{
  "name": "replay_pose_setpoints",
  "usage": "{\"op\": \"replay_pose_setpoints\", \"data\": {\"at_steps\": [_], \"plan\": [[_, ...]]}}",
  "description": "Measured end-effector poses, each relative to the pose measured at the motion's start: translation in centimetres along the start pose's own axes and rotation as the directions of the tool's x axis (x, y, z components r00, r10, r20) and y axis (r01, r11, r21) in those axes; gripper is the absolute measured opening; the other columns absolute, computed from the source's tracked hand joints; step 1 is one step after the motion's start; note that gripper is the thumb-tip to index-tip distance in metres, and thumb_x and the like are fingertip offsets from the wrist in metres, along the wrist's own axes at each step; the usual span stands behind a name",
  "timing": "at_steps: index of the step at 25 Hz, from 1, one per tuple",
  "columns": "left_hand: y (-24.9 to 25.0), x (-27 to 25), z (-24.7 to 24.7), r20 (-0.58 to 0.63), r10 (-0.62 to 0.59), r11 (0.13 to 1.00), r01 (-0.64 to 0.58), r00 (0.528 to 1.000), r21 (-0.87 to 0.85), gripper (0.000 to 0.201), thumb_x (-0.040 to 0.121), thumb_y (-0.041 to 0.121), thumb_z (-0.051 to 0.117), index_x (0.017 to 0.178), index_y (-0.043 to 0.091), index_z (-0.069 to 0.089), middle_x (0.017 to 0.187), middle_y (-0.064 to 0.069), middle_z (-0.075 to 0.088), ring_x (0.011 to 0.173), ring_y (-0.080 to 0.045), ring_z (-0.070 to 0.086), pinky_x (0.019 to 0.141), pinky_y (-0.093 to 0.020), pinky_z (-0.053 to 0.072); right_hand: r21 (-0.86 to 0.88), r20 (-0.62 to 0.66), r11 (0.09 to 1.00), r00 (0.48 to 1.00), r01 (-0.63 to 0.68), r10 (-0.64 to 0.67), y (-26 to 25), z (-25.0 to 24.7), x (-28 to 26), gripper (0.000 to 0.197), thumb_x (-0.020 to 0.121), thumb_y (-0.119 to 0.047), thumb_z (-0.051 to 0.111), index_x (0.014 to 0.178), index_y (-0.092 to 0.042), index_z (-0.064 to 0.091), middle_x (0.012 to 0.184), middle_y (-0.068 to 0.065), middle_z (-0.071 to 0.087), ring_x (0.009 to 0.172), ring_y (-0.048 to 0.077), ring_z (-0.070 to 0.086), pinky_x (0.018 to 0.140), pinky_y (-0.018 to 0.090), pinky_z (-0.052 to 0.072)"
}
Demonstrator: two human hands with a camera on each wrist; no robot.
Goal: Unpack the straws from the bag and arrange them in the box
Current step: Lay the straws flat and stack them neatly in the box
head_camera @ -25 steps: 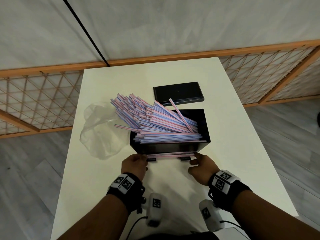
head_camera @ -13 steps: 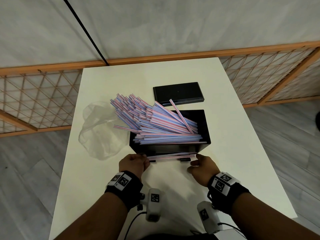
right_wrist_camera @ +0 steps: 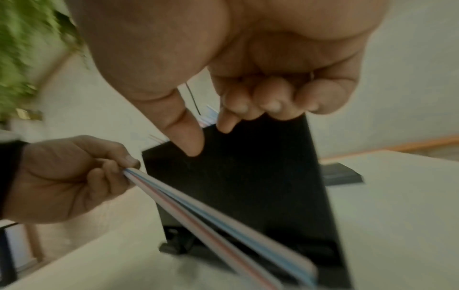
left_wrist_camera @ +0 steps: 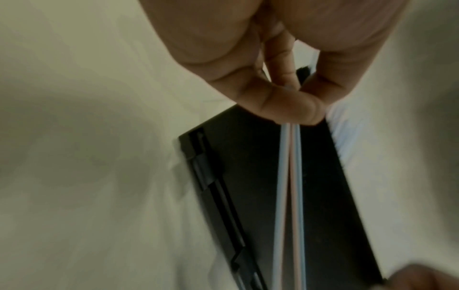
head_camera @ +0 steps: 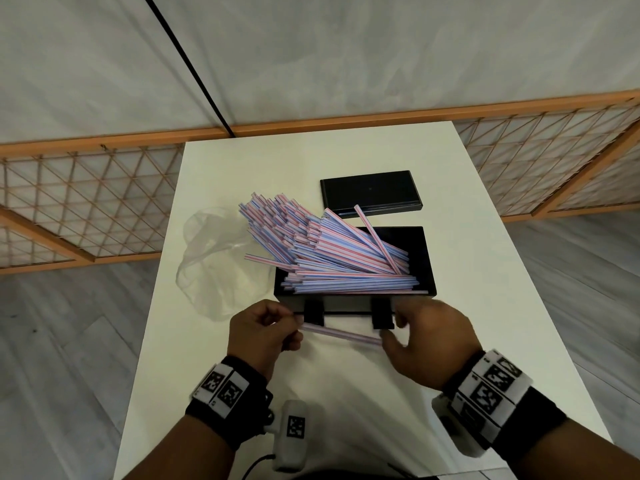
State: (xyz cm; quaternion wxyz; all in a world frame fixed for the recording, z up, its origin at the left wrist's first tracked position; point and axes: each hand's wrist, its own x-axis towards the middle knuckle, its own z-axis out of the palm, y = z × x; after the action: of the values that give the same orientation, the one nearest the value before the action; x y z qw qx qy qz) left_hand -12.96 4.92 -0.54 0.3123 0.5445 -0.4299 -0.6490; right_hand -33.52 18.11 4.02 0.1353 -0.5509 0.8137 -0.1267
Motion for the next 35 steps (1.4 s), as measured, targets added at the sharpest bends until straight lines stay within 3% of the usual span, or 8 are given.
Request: {"op": "replay_pose_setpoints", "data": {"at_steps": [5,10,14,20,23,27,31,35], "plan": [[4.7,-2.1,0.4,0.145,0.224,0.974,-0.218,0.964,-0.06,0.013,0.063,-0.005,0.071,0.059,0.007,0.067,0.047,-0.014,0.058,0.036,-0.024,0.052,0.041,-0.025,0.045,-0.029,0.07,0.953,0.952,0.3,-0.298,-3.7,-1.0,1.1,0.049,0.081,-0.06,0.053,0.112,-0.023,0.056,0.095,-0.002,0.064,0.086,0.026,0.061,0.071,0.035,0.046],[8.6,-2.8,2.6,0.24,0.455,0.881,-0.474,0.857,0.021,0.004,0.078,0.008,0.065,0.075,0.005,0.064,0.059,-0.014,0.061,0.04,-0.021,0.056,0.041,-0.025,0.044,0.044,-0.075,0.97,0.969,0.24,-0.237,-4.7,-1.4,3.1,0.058,0.082,-0.067,0.024,0.084,-0.02,0.057,0.071,0.007,0.068,0.07,0.038,0.064,0.054,0.031,0.032],[9.9,-3.1,4.0,0.333,0.599,0.705,-0.677,0.728,0.211,0.029,0.097,0.041,0.048,0.09,0.019,0.065,0.078,-0.004,0.065,0.06,-0.017,0.06,0.058,-0.031,0.049,0.089,-0.117,0.949,0.95,0.302,-0.291,-6.0,-3.6,5.1,0.046,0.082,-0.061,0.03,0.084,-0.022,0.055,0.073,0.006,0.067,0.071,0.035,0.063,0.057,0.034,0.044],[10.7,-0.6,2.1,-0.137,0.646,0.763,-0.628,0.751,0.155,0.021,0.095,0.049,0.051,0.092,0.028,0.056,0.081,-0.001,0.056,0.064,-0.022,0.049,0.061,-0.038,0.04,0.321,-0.09,0.922,0.976,0.217,-0.199,-4.9,-3.2,8.5,0.032,0.093,-0.053,0.049,0.078,-0.027,0.041,0.067,-0.011,0.044,0.066,0.019,0.046,0.061,0.03,0.031],[8.9,2.0,0.8,-0.334,0.405,0.909,-0.336,0.851,0.246,0.028,0.087,0.03,0.071,0.104,0.026,0.049,0.092,0.002,0.055,0.066,0.001,0.055,0.072,-0.029,0.045,0.2,-0.087,0.971,0.989,0.131,-0.115,-2.6,-1.8,9.6,0.033,0.085,-0.054,0.058,0.09,-0.023,0.046,0.089,-0.004,0.051,0.087,0.025,0.052,0.074,0.036,0.042],[7.0,3.7,0.4,-0.249,0.07,0.974,-0.012,0.966,0.226,0.032,0.087,0.024,0.071,0.114,0.021,0.054,0.097,-0.005,0.061,0.072,-0.025,0.061,0.054,-0.033,0.049,0.162,-0.1,0.986,0.995,0.041,-0.025,-0.9,-0.9,9.4,0.045,0.075,-0.048,0.075,0.104,-0.02,0.052,0.105,0.002,0.053,0.099,0.025,0.049,0.085,0.038,0.046],[7.3,3.4,0.5,-0.216,0.285,0.915,-0.198,0.934,0.353,0.008,0.089,0.013,0.069,0.081,0.015,0.068,0.074,-0.007,0.066,0.052,-0.014,0.064,0.059,-0.04,0.061,0.158,-0.084,0.987,0.996,0.04,-0.027,-0.1,-0.1,8.6,0.045,0.076,-0.049,0.074,0.103,-0.018,0.054,0.104,0.003,0.053,0.098,0.027,0.051,0.085,0.04,0.048],[10.7,1.3,0.9,-0.173,0.572,0.799,-0.497,0.802,0.339,0.009,0.088,0.011,0.073,0.082,0.013,0.066,0.069,0.001,0.065,0.051,-0.011,0.067,0.061,-0.042,0.062,0.196,-0.1,0.978,0.994,0.072,-0.053,-0.7,-0.4,8.1,0.051,0.073,-0.061,0.06,0.102,-0.02,0.054,0.102,0.001,0.053,0.095,0.024,0.051,0.083,0.043,0.049]]}}
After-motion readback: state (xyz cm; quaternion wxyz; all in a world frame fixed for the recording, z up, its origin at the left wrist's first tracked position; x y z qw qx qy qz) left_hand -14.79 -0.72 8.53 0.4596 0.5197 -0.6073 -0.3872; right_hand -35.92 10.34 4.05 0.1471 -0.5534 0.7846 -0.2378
